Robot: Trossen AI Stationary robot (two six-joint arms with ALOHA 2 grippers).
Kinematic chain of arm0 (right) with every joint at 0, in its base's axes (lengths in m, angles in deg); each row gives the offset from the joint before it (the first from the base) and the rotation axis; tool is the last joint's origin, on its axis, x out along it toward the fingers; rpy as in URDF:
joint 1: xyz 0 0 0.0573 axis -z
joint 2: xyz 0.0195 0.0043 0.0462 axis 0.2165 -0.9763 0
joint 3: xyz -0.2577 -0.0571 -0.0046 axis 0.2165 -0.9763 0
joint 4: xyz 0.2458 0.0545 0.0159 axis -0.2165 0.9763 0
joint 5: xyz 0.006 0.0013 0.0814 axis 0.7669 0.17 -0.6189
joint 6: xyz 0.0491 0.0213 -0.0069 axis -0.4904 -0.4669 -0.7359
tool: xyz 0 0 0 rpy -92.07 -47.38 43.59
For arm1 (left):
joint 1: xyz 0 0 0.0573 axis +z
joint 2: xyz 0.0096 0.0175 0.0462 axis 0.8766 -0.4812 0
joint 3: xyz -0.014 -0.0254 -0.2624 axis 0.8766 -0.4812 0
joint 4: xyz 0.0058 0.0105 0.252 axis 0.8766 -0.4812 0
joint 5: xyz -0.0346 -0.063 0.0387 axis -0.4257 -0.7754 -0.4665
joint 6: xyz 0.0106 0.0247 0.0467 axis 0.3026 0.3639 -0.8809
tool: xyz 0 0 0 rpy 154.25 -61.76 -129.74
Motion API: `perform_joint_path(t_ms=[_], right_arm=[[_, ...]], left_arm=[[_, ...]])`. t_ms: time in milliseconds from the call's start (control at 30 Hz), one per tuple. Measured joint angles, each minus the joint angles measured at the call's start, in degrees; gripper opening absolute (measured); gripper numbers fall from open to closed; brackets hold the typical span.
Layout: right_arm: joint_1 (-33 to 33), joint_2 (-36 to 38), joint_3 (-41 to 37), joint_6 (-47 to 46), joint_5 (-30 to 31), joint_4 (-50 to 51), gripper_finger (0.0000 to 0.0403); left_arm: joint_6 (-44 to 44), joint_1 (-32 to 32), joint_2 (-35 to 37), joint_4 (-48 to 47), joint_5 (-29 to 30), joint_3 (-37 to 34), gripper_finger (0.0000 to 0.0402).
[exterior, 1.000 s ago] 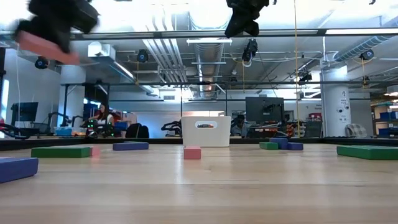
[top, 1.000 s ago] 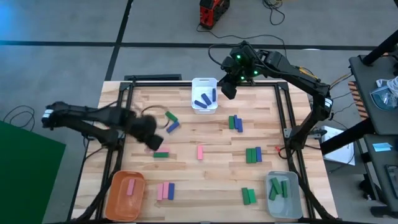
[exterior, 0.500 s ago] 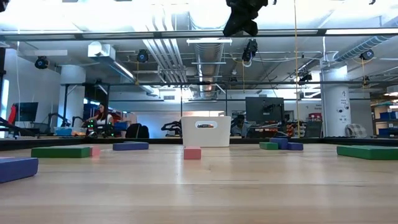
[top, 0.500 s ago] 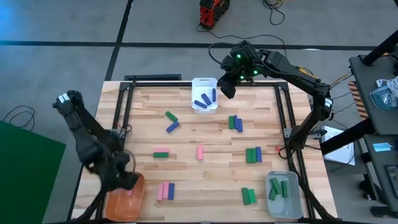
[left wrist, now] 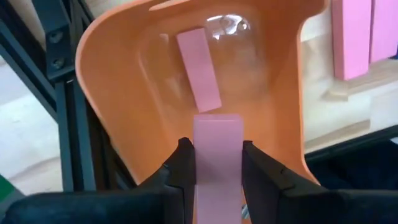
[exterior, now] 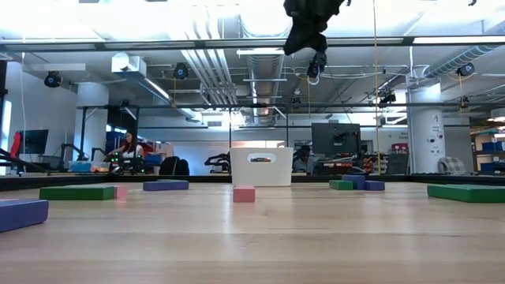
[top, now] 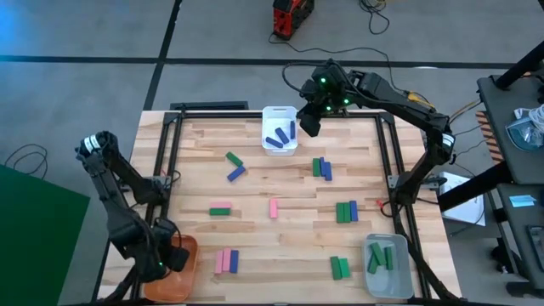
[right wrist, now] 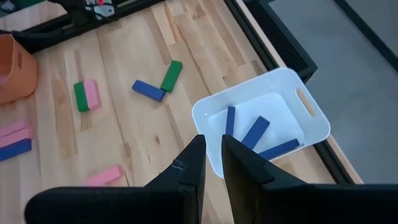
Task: Sort blocks
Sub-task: Put the pink block into the orange bin, then put the blue block into the white bin
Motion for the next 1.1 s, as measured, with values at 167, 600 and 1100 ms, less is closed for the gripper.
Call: perform_joint_path(t_ms=[167, 600, 1100], right_arm=[[0.0, 0.0, -1.0, -0.6, -0.1, 0.1, 0.0043], [0.0, 0.0, -1.0, -0.7, -0.1, -0.1, 0.0043], [-2.9, 1.2, -1.0, -2.1, -0.1, 1.7, 0.0043]], left_arm=[[-0.1, 0.0, -1.2, -0.2, 0.1, -0.1, 0.0090], [-1.4, 0.1, 2.5, -0.4, 4.8, -0.1, 0.0181], [-26.6, 16.8, 12.0, -2.6, 19.2, -0.1, 0.0159]])
